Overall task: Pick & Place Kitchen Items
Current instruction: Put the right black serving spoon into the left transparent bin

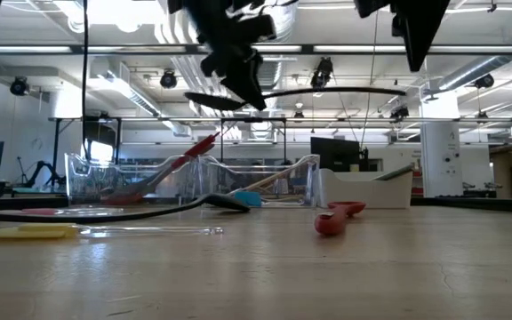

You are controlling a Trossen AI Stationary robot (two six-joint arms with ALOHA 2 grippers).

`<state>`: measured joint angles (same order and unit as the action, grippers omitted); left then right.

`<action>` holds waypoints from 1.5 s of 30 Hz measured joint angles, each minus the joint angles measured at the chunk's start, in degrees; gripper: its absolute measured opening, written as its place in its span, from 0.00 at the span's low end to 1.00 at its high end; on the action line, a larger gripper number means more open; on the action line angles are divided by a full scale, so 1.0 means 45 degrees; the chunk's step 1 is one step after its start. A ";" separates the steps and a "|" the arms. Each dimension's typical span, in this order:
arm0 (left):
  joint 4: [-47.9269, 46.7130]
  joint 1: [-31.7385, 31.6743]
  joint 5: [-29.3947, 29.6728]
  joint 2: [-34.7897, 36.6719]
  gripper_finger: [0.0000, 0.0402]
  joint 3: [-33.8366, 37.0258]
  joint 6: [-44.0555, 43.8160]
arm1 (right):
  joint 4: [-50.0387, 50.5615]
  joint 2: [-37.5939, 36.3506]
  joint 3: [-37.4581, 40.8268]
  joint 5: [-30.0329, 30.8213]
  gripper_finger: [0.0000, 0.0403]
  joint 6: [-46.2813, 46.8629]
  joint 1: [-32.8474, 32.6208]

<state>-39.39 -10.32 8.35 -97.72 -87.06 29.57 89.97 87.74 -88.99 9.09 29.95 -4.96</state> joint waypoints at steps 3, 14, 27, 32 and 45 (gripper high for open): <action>0.0466 -0.0769 0.0036 0.0792 0.17 0.1027 0.0025 | 0.0008 -0.0745 0.0049 0.0490 0.47 0.0369 -0.0099; 0.3094 -0.5664 -0.5824 0.5889 0.17 0.6139 0.1270 | -0.0664 -0.2714 0.0473 0.2319 0.43 0.1257 -0.0148; 0.6511 -1.0122 -0.9815 0.6477 0.17 0.9777 0.1422 | -0.1920 -0.2248 0.0494 0.2348 0.39 0.0021 -0.0143; 0.6680 -1.1038 -1.0159 0.5470 0.17 0.9853 0.1425 | -0.1882 -0.1937 0.0494 0.2331 0.37 -0.0137 -0.0143; 0.7472 -1.2357 -1.1315 0.4252 0.17 0.9809 0.1443 | -0.1763 -0.2000 0.0494 0.2314 0.32 -0.0376 -0.0143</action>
<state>-5.77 -65.93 -42.57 -78.59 -42.92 36.06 82.04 78.74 -86.76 19.51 28.25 -5.61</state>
